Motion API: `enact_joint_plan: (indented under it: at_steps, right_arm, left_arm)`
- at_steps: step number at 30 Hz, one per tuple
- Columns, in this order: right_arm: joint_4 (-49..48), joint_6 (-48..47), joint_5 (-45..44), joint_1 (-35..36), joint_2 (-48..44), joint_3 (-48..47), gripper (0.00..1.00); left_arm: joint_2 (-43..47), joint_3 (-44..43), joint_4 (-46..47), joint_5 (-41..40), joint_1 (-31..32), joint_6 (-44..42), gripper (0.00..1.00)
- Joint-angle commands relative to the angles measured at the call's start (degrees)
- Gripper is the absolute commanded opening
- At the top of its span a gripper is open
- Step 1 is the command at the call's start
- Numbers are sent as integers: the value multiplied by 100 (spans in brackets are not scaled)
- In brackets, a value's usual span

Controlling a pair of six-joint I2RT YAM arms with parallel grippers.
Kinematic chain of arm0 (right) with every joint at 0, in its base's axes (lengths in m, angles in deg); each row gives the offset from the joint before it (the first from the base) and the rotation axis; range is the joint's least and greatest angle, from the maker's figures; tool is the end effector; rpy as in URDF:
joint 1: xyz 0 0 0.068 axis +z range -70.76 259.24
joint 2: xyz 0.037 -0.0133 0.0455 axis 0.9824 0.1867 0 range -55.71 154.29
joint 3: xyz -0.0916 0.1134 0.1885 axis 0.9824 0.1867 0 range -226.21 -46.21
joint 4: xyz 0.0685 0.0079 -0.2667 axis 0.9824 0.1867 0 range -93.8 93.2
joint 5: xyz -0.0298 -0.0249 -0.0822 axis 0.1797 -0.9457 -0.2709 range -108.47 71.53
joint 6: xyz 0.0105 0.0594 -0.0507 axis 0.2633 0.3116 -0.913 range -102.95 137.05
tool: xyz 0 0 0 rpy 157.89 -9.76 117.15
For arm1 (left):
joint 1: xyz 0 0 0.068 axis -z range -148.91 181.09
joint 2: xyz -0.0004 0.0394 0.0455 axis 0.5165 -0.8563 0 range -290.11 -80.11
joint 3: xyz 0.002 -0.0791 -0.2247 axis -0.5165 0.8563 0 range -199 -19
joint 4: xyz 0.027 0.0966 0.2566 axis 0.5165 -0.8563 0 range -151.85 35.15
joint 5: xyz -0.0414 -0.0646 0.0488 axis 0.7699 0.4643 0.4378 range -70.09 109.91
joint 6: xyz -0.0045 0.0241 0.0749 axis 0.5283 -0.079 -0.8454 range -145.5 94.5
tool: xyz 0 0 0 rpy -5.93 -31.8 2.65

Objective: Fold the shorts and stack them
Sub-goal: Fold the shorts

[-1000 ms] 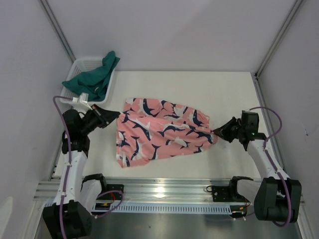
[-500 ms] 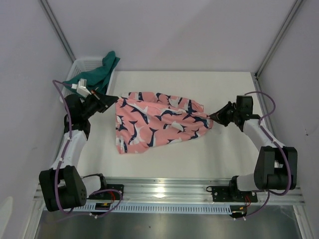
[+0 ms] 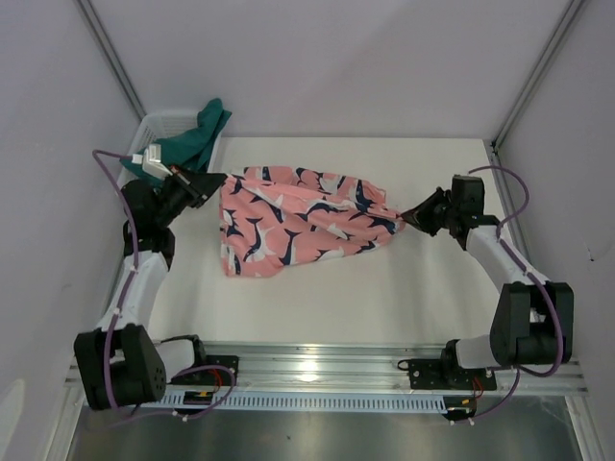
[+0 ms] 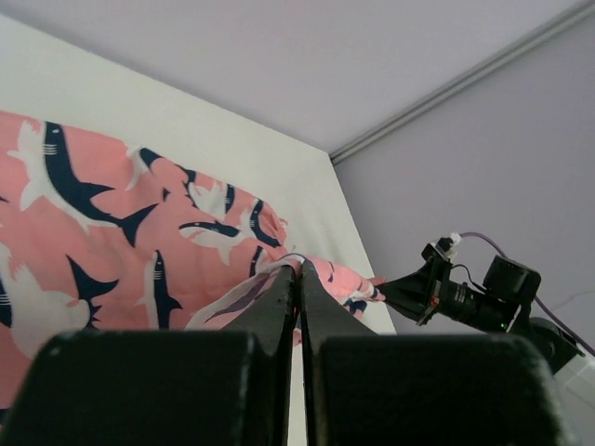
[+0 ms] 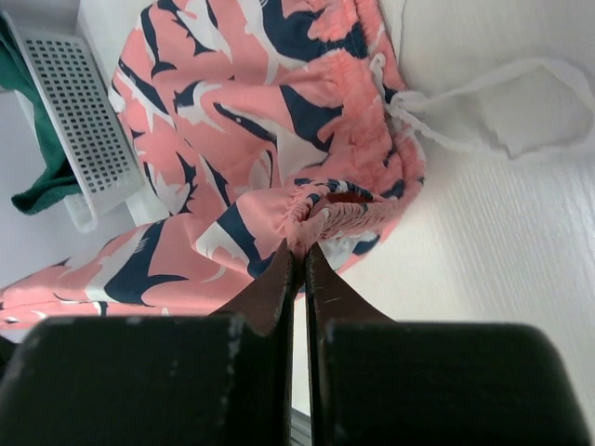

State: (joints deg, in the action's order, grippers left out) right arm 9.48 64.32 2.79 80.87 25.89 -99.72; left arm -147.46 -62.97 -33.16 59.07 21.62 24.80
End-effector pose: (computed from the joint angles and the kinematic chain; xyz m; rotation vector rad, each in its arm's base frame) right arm 0.3461 0.0343 0.1792 0.7367 2.2709 0.8512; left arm 0.3235 0.0107 0.2722 -0.3208 1.6758 -1.0839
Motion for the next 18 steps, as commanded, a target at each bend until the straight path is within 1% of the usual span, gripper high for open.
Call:
enact_joint_plan:
  at_steps: [1,3,4,5,6,7,10,11,12,14,15,18]
  right_arm:
    - [122,-253,-131,-22,-731,262,0]
    - [166,-262,-87,-22,-1013,552,0]
    - [262,-279,-78,-22,-1337,640,0]
    - [315,-297,-60,-22,-1531,728,0]
    - [481,-314,-43,-22,-1716,877,0]
    - [596,-332,-43,-22,-2144,956,0]
    - [1070,-394,-51,-22,-2858,1176,0]
    - [1202,-411,-51,-22,-3313,1212,0]
    - [1473,-411,-43,-22,-3526,1264,0]
    - [1721,-394,-43,-31,-4061,1265,0]
    - [1896,-376,-25,-40,-4204,1256,0]
    - [1977,-297,-7,-31,-4460,1230,0]
  left_arm:
    - [924,36,37,-31,182,-310,0]
    - [1293,133,-138,39,235,-311,0]
    - [1704,282,-200,83,262,-302,0]
    - [1925,327,-288,136,279,-311,0]
    - [2171,379,-576,180,323,-380,0]
    - [2696,406,-752,197,323,-424,0]
    - [3542,398,-1613,128,332,-582,0]
    - [4006,284,-1868,75,332,-627,0]
    - [4185,231,-2297,57,324,-644,0]
    - [4483,30,-2712,100,332,-653,0]
    - [4529,2,-2784,118,332,-619,0]
    - [4503,-182,-2864,75,332,-609,0]
